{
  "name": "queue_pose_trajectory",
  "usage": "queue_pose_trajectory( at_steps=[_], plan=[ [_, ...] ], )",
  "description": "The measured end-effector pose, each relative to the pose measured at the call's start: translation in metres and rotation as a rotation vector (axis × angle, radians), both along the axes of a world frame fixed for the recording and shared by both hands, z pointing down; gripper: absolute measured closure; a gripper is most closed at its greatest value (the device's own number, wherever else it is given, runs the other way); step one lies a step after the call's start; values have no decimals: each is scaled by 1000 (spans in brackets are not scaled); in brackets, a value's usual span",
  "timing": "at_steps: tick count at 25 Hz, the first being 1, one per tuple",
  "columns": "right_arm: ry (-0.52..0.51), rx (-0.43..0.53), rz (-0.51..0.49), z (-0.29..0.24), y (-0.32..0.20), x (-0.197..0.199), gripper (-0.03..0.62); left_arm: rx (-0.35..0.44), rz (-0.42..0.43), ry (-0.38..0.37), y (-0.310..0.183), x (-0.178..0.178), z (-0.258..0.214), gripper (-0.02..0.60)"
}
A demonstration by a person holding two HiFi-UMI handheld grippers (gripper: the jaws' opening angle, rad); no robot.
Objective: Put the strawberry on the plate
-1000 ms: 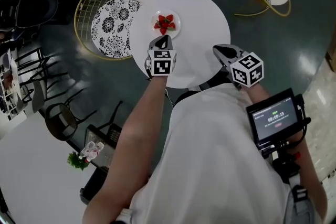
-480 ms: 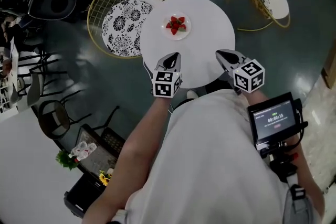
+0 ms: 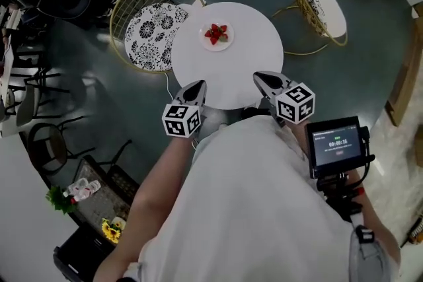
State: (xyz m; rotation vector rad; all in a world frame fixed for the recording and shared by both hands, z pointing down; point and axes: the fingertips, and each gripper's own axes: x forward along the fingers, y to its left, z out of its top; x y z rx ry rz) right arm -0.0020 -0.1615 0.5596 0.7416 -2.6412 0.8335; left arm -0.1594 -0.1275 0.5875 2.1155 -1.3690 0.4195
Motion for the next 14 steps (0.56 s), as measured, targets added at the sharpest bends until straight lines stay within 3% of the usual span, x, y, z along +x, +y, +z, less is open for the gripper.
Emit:
queue_pose_trajectory(
  at_steps=[5,14],
  plan=[
    [2,30,5,-18,28,-13,589,32,-11,44,32,-16,-17,575],
    [27,35,23,-29,63,-8,589,35,22,70,67,-2,-22,575]
  ],
)
